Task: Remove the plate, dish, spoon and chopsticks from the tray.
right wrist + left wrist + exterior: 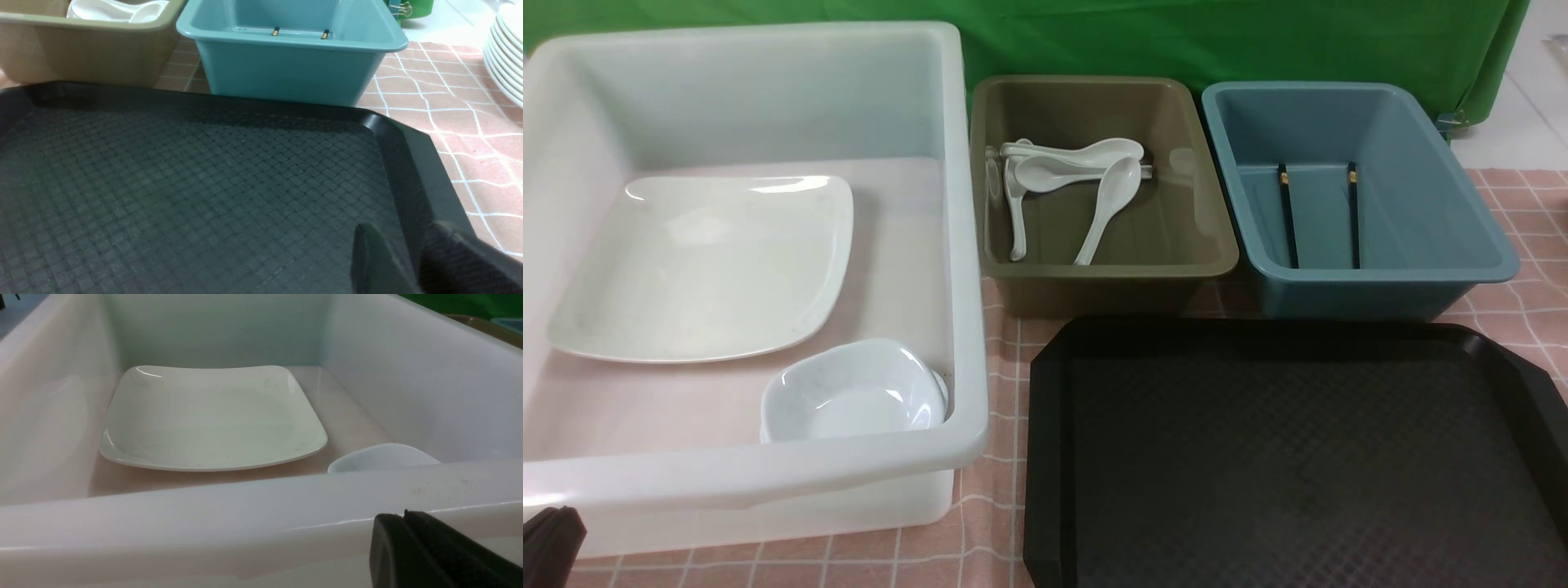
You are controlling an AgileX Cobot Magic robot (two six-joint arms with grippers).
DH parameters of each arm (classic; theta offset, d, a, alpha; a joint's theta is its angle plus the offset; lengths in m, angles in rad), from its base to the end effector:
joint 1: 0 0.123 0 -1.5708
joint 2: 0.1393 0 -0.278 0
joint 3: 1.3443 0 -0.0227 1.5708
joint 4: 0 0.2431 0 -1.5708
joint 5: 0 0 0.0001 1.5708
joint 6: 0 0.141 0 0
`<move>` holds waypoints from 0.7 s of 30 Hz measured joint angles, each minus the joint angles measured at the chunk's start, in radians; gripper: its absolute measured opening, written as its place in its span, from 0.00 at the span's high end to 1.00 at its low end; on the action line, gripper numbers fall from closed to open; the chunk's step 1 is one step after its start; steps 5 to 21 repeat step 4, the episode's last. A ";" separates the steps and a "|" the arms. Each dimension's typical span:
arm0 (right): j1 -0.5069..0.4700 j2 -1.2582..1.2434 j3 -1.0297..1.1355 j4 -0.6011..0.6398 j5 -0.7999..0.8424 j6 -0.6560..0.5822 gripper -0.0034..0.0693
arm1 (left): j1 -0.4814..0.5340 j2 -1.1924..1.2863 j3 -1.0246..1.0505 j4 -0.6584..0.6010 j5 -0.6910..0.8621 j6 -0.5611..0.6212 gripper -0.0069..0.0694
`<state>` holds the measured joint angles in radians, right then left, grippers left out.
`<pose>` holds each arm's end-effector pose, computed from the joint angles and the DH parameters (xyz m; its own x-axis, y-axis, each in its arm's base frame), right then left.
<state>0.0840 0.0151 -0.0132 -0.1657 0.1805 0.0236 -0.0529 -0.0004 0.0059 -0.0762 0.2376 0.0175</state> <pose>0.1059 0.0047 0.1959 -0.0839 -0.1465 -0.9857 -0.0668 0.9877 -0.1411 0.1041 -0.0081 0.1821 -0.1581 -0.0482 -0.9862 0.0617 0.9964 -0.0586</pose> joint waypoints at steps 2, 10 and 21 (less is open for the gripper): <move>0.000 0.000 0.000 0.000 0.000 0.000 0.62 | 0.000 0.000 0.000 0.000 0.000 0.000 0.90; 0.000 0.000 0.000 0.000 0.000 0.000 0.62 | 0.000 0.000 0.000 0.000 0.000 0.000 0.90; 0.000 0.000 0.000 0.000 0.000 0.000 0.62 | 0.000 0.000 0.000 0.000 0.000 0.000 0.90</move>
